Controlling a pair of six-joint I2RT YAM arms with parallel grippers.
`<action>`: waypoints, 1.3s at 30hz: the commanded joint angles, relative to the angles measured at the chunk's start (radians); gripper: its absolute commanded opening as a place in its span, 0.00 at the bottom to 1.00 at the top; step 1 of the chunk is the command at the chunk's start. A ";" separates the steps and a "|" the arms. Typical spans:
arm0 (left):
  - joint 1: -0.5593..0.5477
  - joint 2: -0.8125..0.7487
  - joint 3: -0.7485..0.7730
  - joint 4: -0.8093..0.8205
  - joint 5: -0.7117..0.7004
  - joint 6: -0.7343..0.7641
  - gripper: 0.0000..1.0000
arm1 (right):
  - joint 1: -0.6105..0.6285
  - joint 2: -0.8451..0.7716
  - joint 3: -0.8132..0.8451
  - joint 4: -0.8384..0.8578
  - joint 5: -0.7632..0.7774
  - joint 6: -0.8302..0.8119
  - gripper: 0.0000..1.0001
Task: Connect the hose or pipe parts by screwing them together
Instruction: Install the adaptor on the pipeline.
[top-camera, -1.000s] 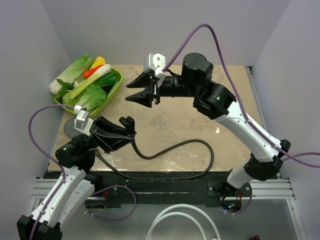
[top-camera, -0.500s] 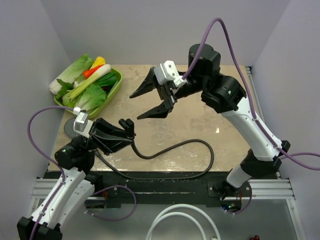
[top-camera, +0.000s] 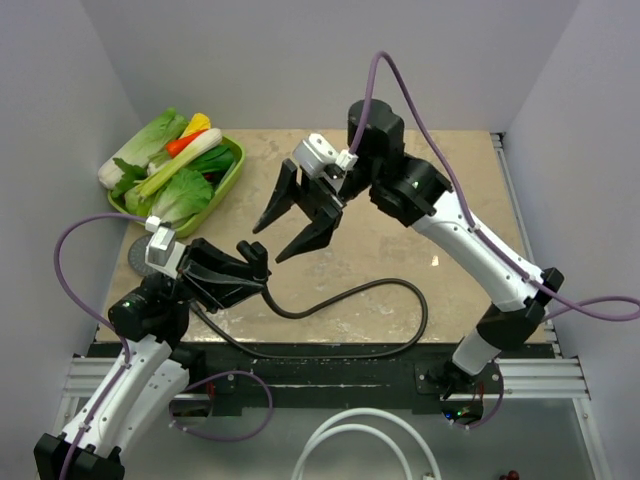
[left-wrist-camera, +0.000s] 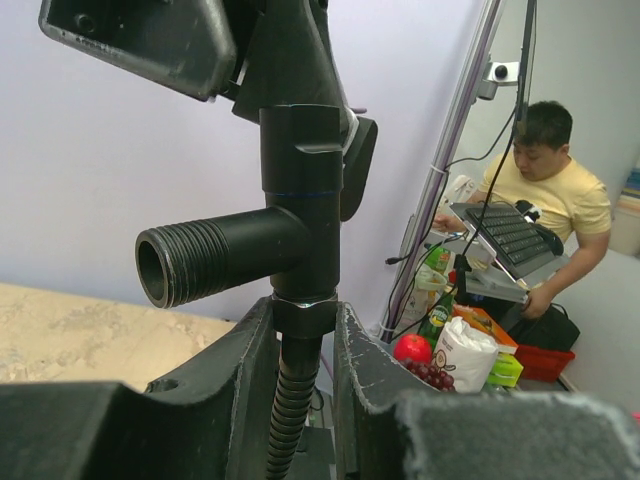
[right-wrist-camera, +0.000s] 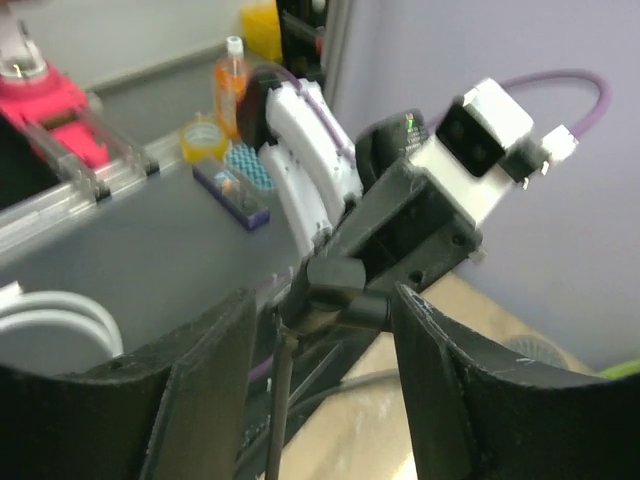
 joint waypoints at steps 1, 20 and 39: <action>-0.007 -0.002 0.026 0.066 -0.023 -0.017 0.00 | -0.006 -0.100 -0.336 1.121 -0.154 0.968 0.58; -0.005 -0.004 0.036 0.069 -0.028 -0.012 0.00 | 0.035 0.048 -0.202 1.339 -0.183 1.080 0.52; -0.002 -0.001 0.057 0.076 -0.023 -0.004 0.00 | 0.055 0.138 -0.160 1.415 -0.219 1.203 0.44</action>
